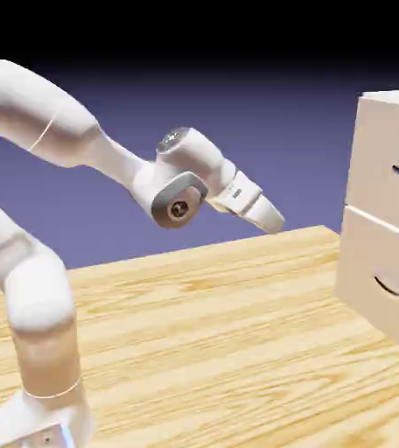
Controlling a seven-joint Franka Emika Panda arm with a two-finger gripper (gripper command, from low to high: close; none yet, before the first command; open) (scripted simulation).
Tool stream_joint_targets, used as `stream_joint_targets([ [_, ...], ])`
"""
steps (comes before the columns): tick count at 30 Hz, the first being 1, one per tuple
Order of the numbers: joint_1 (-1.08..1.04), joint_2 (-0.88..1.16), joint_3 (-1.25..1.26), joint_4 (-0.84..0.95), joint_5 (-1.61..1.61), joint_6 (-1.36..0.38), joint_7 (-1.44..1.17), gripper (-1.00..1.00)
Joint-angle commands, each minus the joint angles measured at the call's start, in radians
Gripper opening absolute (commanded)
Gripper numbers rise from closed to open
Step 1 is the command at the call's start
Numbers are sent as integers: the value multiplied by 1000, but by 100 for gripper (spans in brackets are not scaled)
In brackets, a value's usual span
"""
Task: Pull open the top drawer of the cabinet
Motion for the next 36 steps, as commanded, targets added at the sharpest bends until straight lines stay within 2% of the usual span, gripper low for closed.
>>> stream_joint_targets([
  [1,16,34,-28,16,44,-10,-40,0],
  [36,559,1224,-1001,560,1566,-357,-1452,0],
])
